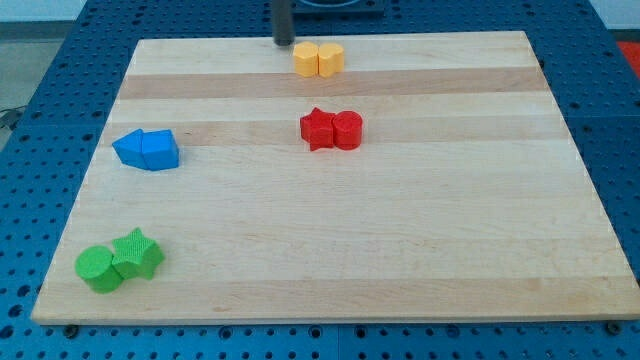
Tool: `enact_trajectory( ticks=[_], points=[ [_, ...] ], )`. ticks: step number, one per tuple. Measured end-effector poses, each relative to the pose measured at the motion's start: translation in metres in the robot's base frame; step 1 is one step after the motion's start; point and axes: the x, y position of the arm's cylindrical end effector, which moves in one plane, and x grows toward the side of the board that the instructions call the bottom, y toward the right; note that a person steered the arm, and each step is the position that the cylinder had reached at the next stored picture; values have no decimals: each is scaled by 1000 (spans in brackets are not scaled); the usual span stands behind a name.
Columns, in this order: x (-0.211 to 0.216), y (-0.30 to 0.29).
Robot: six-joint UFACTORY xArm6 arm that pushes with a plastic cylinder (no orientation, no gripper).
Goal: Drag the arm to the top left corner of the board
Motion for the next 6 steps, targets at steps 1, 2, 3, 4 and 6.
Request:
enact_trajectory(
  ticks=[1,2,3,4,6],
  points=[
    [0,-5],
    [1,-73],
    [1,-75],
    [0,-106],
    [1,-132]
  ],
)
